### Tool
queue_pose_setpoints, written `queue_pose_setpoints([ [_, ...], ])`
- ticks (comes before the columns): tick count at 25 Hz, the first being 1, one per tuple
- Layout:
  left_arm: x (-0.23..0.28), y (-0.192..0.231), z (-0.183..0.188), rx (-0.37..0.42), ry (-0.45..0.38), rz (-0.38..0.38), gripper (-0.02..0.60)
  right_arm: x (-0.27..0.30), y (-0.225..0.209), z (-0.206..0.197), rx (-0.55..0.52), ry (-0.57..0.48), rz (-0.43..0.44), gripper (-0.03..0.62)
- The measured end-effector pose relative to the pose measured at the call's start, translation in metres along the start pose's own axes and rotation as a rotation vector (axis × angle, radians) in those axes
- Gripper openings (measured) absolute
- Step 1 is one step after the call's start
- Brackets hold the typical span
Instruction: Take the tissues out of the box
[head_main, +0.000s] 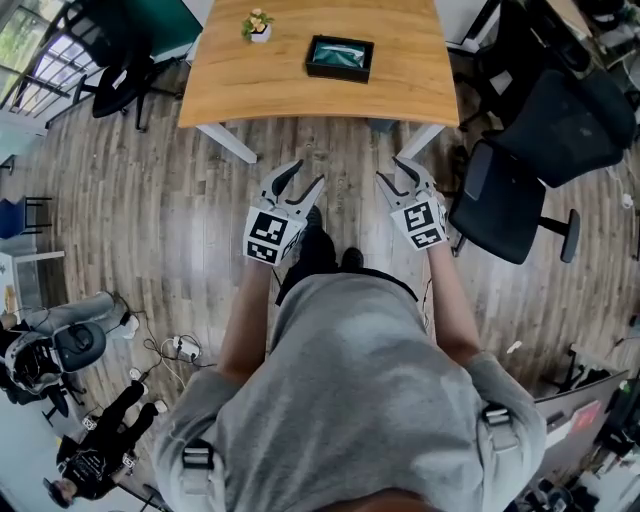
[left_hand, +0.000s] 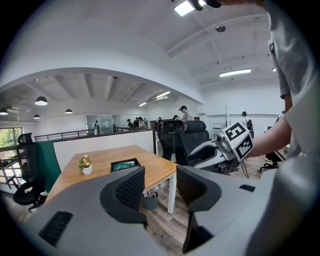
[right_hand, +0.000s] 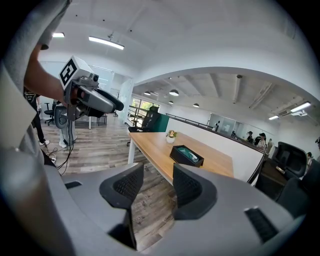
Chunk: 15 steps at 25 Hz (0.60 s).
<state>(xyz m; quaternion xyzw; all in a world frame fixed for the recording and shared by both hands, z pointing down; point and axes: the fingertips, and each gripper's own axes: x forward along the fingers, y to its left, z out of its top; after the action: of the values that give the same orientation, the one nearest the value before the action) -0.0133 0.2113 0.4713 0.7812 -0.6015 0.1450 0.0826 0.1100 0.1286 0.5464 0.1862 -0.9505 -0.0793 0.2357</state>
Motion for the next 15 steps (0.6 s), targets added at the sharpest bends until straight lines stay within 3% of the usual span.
queue_pose_setpoints([
  [15,0.029,0.061,-0.002,-0.032,-0.001,-0.040,0.213,0.053,-0.015,0.014,0.008,0.046,-0.015,0.192],
])
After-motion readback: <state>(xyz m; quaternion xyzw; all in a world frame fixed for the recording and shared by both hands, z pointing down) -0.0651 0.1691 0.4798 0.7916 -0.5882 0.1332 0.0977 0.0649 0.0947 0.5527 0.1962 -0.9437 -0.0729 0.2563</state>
